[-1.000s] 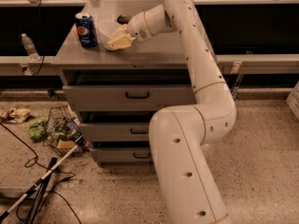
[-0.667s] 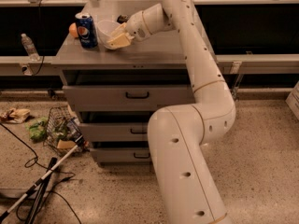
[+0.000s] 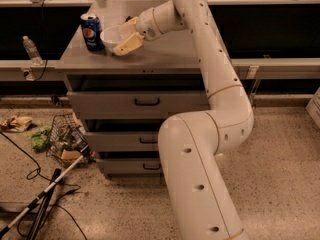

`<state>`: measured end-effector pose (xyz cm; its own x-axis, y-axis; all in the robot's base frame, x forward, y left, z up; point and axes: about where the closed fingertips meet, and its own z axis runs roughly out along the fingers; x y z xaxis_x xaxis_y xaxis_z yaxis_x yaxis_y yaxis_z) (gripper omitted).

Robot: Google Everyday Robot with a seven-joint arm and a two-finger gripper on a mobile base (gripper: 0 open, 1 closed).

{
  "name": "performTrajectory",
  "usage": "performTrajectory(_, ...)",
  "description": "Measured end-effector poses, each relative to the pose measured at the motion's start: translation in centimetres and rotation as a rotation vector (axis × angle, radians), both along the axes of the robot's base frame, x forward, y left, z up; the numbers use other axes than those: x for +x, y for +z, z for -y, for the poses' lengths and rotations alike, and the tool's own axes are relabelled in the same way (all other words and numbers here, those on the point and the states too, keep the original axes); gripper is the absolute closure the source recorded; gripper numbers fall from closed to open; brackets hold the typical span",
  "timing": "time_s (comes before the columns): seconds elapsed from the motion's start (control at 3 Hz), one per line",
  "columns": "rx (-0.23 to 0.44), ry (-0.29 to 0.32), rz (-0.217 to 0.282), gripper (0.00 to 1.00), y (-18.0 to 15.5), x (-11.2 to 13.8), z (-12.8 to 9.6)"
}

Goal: Move white bowl near pepsi can

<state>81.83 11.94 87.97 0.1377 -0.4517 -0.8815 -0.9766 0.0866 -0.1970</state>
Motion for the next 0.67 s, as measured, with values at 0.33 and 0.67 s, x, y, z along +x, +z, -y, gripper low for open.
performTrajectory(0.33, 0.023, -0.055, 0.093, 0.00, 1.5, 2.1, 0.1)
performTrajectory(0.67, 0.046, -0.139, 0.157, 0.00, 3.0, 4.3, 1.4)
